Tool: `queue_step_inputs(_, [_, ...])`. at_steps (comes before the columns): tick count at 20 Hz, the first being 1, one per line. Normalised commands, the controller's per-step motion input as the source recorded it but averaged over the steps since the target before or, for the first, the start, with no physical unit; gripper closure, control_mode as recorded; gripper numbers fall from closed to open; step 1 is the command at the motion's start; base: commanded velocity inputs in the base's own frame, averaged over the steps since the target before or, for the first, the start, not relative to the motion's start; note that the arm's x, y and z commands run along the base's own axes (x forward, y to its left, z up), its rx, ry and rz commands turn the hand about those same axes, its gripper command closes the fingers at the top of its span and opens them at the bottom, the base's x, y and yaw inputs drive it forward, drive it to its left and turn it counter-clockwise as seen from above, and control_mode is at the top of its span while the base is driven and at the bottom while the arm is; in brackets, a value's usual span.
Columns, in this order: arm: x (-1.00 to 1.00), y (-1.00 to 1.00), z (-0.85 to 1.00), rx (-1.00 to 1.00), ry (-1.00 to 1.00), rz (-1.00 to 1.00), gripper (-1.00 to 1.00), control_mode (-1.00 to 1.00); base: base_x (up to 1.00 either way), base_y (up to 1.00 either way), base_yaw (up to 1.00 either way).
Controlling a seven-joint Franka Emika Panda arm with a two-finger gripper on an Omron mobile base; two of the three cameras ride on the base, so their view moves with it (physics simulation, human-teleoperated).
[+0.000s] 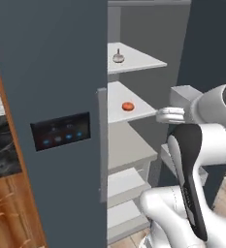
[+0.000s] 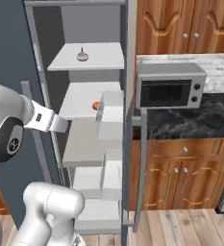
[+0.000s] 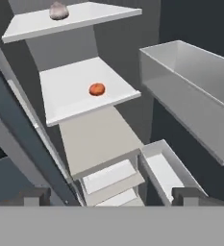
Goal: Retrieve the bottle and the shaker from the cabinet and place them next to the mixing bowl on the counter. Then add garlic from the fridge to the mixing bowl.
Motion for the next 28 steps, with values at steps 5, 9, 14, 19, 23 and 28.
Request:
queue_step_inputs(5, [0.0, 0.0, 0.0, 0.0, 0.0, 0.0, -1.0, 1.0, 0.6, 0.07, 0.01])
queue_step_inputs(9, [0.0, 0.0, 0.0, 0.0, 0.0, 0.0, -1.0, 1.0, 0.82, 0.18, 0.04])
queue_step_inputs(14, [0.0, 0.0, 0.0, 0.0, 0.0, 0.0, -1.0, 1.0, 0.76, 0.0, 0.01])
queue_step_inputs(19, [0.0, 0.0, 0.0, 0.0, 0.0, 0.0, -1.0, 1.0, 0.0, 0.0, 0.0])
queue_step_inputs(23, [0.0, 0.0, 0.0, 0.0, 0.0, 0.0, -1.0, 1.0, 0.0, 0.0, 0.0])
queue_step_inputs(28, [-0.02, -0.01, 0.24, -0.02, -0.05, 0.02, -1.0, -1.0, 0.0, 0.0, 0.0])
